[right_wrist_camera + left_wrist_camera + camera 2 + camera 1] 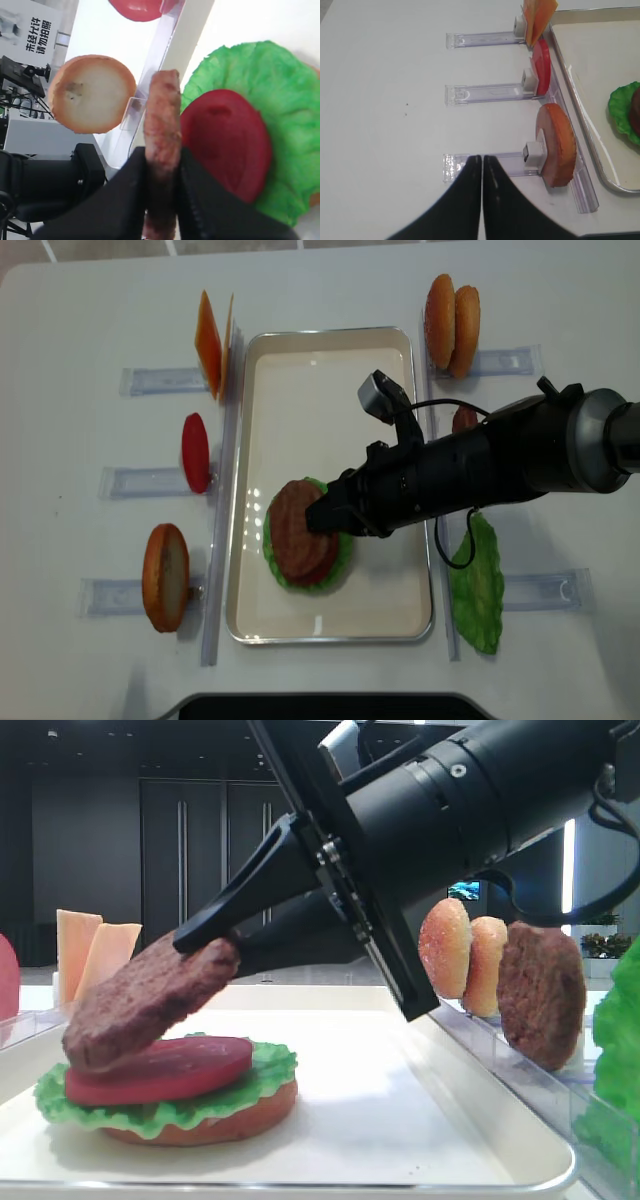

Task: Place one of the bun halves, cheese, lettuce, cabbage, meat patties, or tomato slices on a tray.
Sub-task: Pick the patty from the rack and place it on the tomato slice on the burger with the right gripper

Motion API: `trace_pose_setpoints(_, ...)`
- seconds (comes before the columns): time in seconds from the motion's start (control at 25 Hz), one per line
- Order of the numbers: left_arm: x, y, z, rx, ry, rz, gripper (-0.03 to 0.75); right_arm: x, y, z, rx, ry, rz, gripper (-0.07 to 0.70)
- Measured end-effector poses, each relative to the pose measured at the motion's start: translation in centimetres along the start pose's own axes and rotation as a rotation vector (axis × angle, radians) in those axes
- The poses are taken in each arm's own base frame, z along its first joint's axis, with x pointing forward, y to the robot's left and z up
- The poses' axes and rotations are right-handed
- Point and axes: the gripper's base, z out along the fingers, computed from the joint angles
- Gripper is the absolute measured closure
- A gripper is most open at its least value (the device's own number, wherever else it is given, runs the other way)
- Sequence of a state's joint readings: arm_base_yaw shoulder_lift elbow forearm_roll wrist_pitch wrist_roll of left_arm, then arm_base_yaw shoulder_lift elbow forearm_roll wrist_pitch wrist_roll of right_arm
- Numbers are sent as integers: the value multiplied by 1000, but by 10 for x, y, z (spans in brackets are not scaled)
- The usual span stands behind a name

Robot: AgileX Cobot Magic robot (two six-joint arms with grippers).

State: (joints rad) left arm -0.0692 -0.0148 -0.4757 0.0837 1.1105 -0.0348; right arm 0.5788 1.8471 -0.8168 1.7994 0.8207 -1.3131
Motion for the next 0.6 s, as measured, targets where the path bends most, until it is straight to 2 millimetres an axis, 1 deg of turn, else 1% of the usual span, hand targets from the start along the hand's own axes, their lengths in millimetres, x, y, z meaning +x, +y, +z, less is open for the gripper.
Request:
trace_pose_setpoints(0.44,0,0,0,0,0,0,716,0,-1,0,8,-2,0,510)
trace_pose_setpoints(0.52,0,0,0,0,0,0,716,0,-1,0,8,-2,0,474)
trace_pose_setpoints(0.6,0,0,0,0,0,0,716,0,-1,0,8,-2,1,391)
